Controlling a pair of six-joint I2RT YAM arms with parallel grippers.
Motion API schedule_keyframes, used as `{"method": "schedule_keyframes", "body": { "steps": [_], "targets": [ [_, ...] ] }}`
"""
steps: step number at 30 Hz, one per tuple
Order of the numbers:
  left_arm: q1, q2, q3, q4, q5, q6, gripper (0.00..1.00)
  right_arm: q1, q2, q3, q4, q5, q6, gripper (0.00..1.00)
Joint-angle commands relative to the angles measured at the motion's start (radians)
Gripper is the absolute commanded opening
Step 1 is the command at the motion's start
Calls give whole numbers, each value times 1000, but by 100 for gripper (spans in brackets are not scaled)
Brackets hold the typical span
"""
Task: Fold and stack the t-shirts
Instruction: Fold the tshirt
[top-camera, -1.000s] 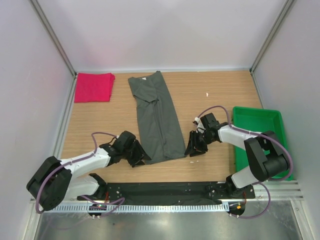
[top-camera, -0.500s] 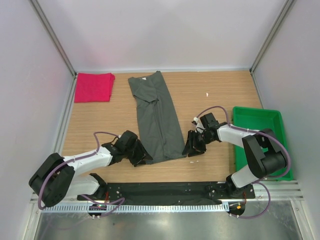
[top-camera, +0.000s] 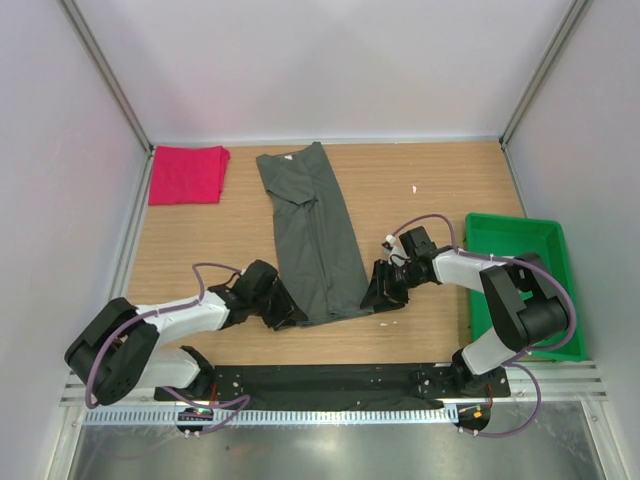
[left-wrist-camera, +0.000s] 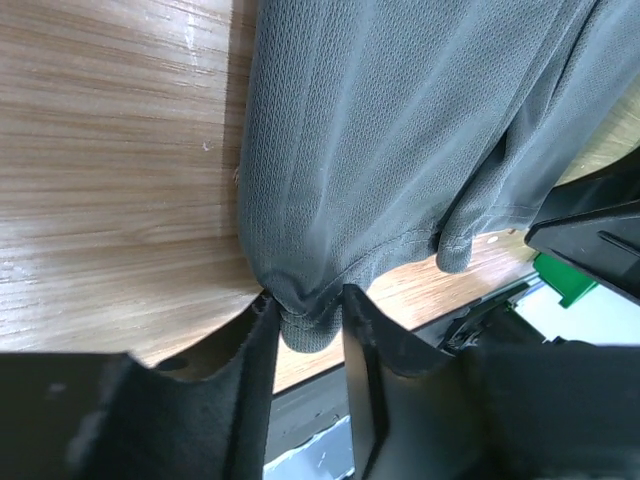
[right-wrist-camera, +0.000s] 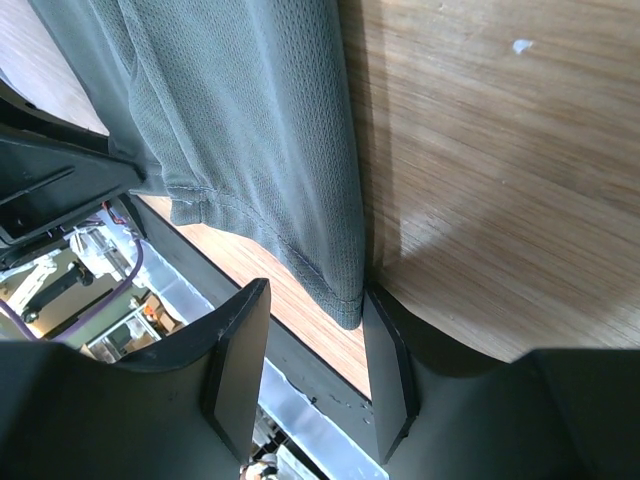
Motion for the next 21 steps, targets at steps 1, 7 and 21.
{"method": "schedule_keyframes", "body": {
  "steps": [1, 7, 21],
  "targets": [
    [-3, 40, -39, -46, -63, 27, 31, -1, 25, -24, 16, 50, -12, 49],
    [-5, 51, -45, -28, -48, 40, 17, 1, 41, -37, 31, 40, -6, 38],
    [-15, -36, -100, -52, -8, 53, 0, 30, 9, -123, 71, 4, 37, 1]
  ]
}}
